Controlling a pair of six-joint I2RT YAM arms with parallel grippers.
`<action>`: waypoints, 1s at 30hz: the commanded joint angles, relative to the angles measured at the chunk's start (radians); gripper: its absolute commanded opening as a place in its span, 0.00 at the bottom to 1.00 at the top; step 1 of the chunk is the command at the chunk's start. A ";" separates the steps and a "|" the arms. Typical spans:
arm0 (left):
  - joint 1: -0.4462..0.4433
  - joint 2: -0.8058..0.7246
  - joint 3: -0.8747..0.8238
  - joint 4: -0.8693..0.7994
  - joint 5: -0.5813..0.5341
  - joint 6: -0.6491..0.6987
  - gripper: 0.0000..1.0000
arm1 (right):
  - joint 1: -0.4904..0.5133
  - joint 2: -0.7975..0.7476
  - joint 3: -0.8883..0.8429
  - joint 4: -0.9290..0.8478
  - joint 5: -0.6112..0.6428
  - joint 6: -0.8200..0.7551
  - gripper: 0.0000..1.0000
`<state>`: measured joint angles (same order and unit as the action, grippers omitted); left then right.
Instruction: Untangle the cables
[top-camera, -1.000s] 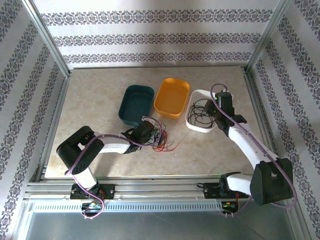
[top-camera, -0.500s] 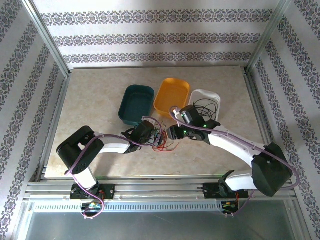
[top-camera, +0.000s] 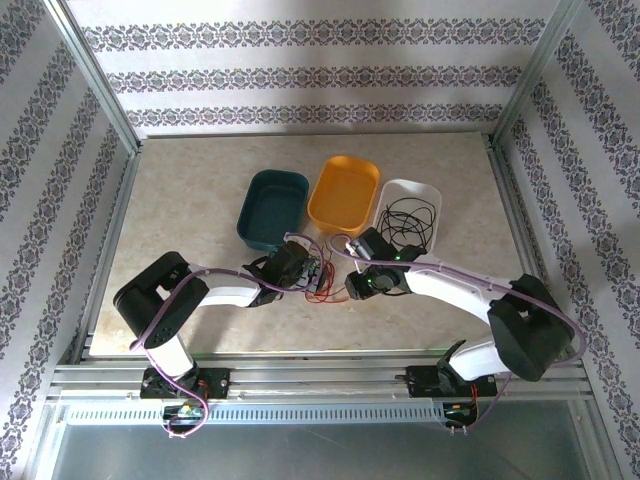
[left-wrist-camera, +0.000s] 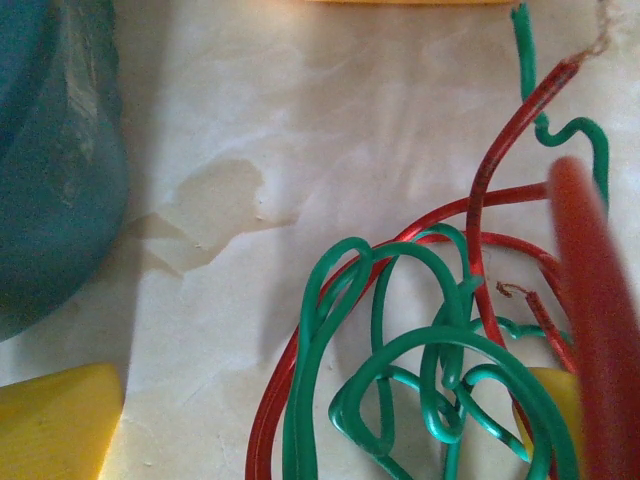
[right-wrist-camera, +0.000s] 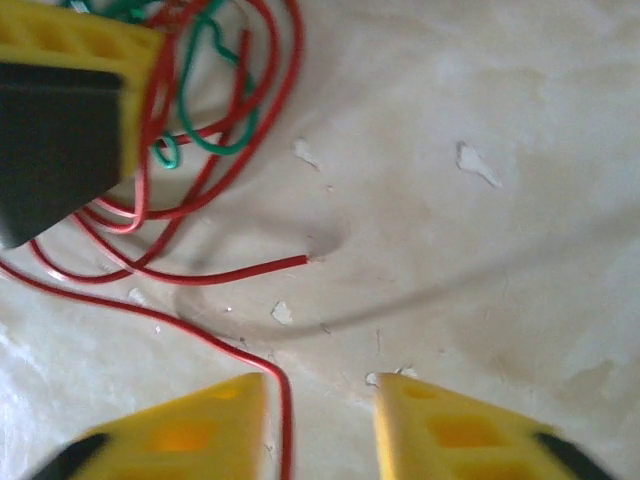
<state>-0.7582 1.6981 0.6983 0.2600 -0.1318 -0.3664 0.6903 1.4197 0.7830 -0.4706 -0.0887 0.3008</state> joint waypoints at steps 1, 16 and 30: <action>-0.003 0.023 0.010 -0.055 -0.012 0.023 1.00 | 0.009 0.016 0.010 0.001 0.061 0.027 0.12; -0.003 0.037 0.014 -0.056 -0.011 0.024 0.99 | 0.004 -0.359 0.130 0.106 0.760 -0.031 0.00; -0.003 0.026 0.001 -0.048 -0.022 0.017 0.99 | -0.042 -0.591 0.200 0.398 0.895 -0.189 0.00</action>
<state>-0.7582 1.7081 0.7158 0.2695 -0.1326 -0.3672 0.6724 0.8707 0.9455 -0.1905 0.7467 0.1390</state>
